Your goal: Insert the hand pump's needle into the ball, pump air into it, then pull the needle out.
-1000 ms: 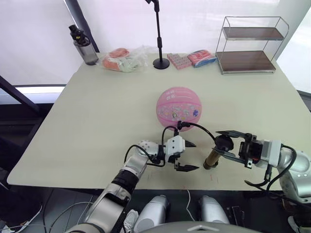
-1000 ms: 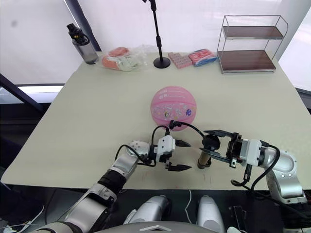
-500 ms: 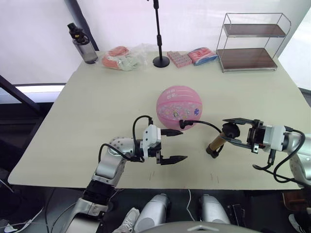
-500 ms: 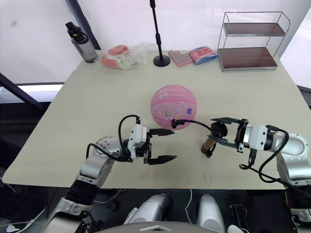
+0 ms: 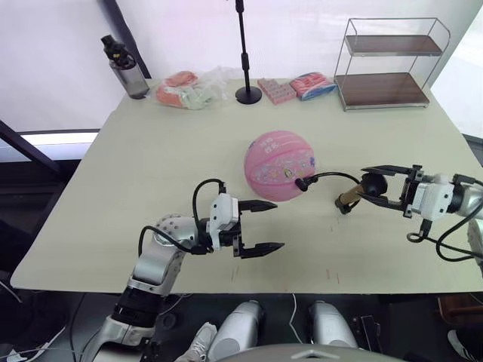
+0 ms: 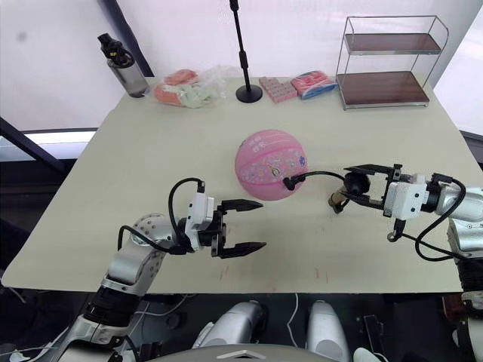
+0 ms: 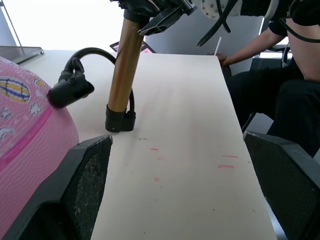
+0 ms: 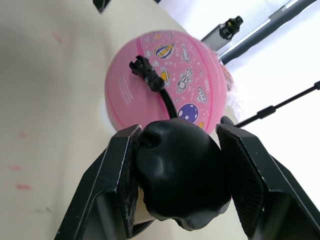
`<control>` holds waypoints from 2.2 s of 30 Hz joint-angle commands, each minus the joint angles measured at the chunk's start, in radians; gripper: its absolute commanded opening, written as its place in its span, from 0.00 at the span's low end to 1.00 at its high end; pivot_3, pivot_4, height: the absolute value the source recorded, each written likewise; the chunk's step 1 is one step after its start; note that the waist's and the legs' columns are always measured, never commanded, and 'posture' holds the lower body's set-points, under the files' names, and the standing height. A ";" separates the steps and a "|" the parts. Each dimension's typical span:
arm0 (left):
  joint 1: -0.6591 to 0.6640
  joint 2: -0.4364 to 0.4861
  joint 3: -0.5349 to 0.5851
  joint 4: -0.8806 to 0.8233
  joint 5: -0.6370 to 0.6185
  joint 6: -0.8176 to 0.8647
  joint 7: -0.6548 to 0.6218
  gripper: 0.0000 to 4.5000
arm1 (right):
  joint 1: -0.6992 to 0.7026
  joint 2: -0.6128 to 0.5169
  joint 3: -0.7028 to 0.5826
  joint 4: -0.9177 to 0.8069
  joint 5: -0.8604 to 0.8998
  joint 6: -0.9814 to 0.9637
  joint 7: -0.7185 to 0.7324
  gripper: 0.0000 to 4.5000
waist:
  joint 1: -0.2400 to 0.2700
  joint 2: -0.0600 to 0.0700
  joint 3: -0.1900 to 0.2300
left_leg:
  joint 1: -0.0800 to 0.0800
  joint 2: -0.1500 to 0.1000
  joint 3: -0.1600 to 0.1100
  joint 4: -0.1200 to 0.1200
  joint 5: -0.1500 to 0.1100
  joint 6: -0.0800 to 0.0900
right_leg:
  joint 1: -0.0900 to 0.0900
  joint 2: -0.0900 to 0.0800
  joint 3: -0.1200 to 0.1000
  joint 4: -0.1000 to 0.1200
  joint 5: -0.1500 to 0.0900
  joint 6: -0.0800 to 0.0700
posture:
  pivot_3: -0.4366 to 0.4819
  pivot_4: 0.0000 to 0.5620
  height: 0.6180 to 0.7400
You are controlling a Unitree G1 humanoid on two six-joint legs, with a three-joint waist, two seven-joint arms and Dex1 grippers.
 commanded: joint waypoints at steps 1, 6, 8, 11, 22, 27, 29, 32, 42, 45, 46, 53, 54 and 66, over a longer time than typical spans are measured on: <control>0.003 0.001 0.013 0.003 -0.013 -0.038 -0.009 0.99 | -0.048 -0.038 -0.002 0.061 -0.065 -0.092 -0.009 0.47 | 0.000 0.000 0.000 | 0.000 0.000 0.000 0.000 0.000 0.000 | 0.000 0.000 0.000 0.000 0.000 0.000 | 0.48 0.27 0.96; -0.005 -0.001 0.013 0.026 -0.012 -0.061 -0.011 0.99 | -0.112 -0.056 0.019 0.129 -0.166 -0.233 -0.061 0.47 | 0.001 0.001 0.001 | 0.000 0.000 0.001 0.000 0.000 0.000 | 0.000 0.000 0.001 0.000 0.000 0.000 | 0.48 0.27 0.96; -0.009 -0.002 0.012 0.029 -0.011 -0.064 -0.009 0.99 | -0.129 -0.058 0.028 0.142 -0.213 -0.275 -0.091 0.47 | 0.000 0.001 0.002 | -0.002 0.000 0.001 -0.001 0.000 0.000 | -0.003 0.000 0.001 0.000 0.000 0.000 | 0.48 0.27 0.96; -0.010 -0.001 0.012 0.026 -0.012 -0.065 -0.008 0.99 | -0.124 -0.052 0.054 0.133 -0.249 -0.301 -0.135 0.47 | -0.003 0.001 0.002 | -0.009 0.000 0.003 -0.001 0.001 -0.001 | -0.012 0.001 0.004 0.002 0.000 0.000 | 0.48 0.27 0.96; -0.029 0.020 0.025 0.034 -0.019 -0.073 -0.031 0.99 | 0.035 0.025 0.241 -0.124 -0.242 -0.198 -0.198 0.47 | -0.003 0.001 0.001 | -0.017 0.000 0.004 0.002 0.001 -0.002 | -0.020 0.001 0.005 0.005 0.000 0.000 | 0.48 0.27 0.96; -0.030 0.024 0.024 0.038 -0.018 -0.081 -0.039 0.99 | 0.050 0.058 0.273 -0.151 -0.244 -0.151 -0.222 0.47 | -0.004 0.001 0.001 | -0.016 0.001 0.004 0.002 0.002 -0.003 | -0.020 0.003 0.005 0.007 0.000 -0.001 | 0.48 0.27 0.96; -0.029 0.024 0.026 0.038 -0.019 -0.084 -0.042 0.99 | 0.059 0.060 0.285 -0.153 -0.235 -0.133 -0.215 0.47 | -0.003 0.001 0.001 | -0.016 0.001 0.004 0.003 0.002 -0.003 | -0.020 0.003 0.006 0.008 0.000 -0.001 | 0.48 0.27 0.96; -0.020 0.029 0.030 0.040 -0.022 -0.092 -0.050 1.00 | 0.076 0.052 0.295 -0.152 -0.217 -0.116 -0.205 0.83 | 0.000 0.001 0.001 | -0.016 0.001 0.004 0.003 0.002 -0.003 | -0.020 0.003 0.006 0.009 0.000 -0.001 | 0.48 0.27 0.96; -0.004 0.047 0.040 0.032 -0.029 -0.096 -0.063 1.00 | 0.123 0.012 0.309 -0.170 -0.130 -0.108 -0.173 0.98 | -0.001 0.001 0.002 | -0.015 0.001 0.008 0.004 0.002 -0.003 | -0.022 0.003 0.009 0.014 0.000 -0.001 | 0.48 0.27 0.96; -0.002 0.055 0.041 0.010 -0.034 -0.080 -0.058 1.00 | 0.155 -0.002 0.302 -0.198 -0.068 -0.109 -0.156 0.98 | -0.001 0.000 0.002 | -0.015 0.001 0.008 0.004 0.002 -0.003 | -0.022 0.003 0.010 0.014 0.000 -0.001 | 0.48 0.27 0.96; -0.002 0.058 0.042 0.005 -0.037 -0.075 -0.057 1.00 | 0.166 -0.004 0.295 -0.209 -0.042 -0.101 -0.154 0.98 | -0.001 0.000 0.002 | -0.015 0.001 0.008 0.004 0.002 -0.003 | -0.022 0.003 0.010 0.014 0.000 -0.001 | 0.48 0.27 0.96; -0.007 0.069 0.064 0.005 -0.059 -0.063 -0.052 1.00 | 0.282 -0.038 0.237 -0.325 0.181 0.001 -0.126 0.98 | 0.000 0.000 0.002 | -0.015 0.001 0.008 0.004 0.002 -0.003 | -0.023 0.003 0.010 0.015 0.000 -0.001 | 0.48 0.27 0.96; -0.008 0.068 0.071 0.009 -0.061 -0.063 -0.050 1.00 | 0.306 -0.036 0.221 -0.350 0.220 0.029 -0.129 0.98 | 0.000 0.000 0.002 | -0.015 0.002 0.008 0.004 0.002 -0.003 | -0.023 0.003 0.010 0.015 0.000 -0.001 | 0.48 0.27 0.96; -0.155 -0.002 0.165 0.027 -0.109 0.036 0.140 1.00 | 0.551 0.051 -0.016 -0.613 0.502 0.404 -0.279 0.98 | 0.002 -0.003 0.003 | -0.016 0.002 0.008 0.006 0.002 -0.003 | -0.022 0.003 0.010 0.016 0.001 -0.001 | 0.48 0.27 0.96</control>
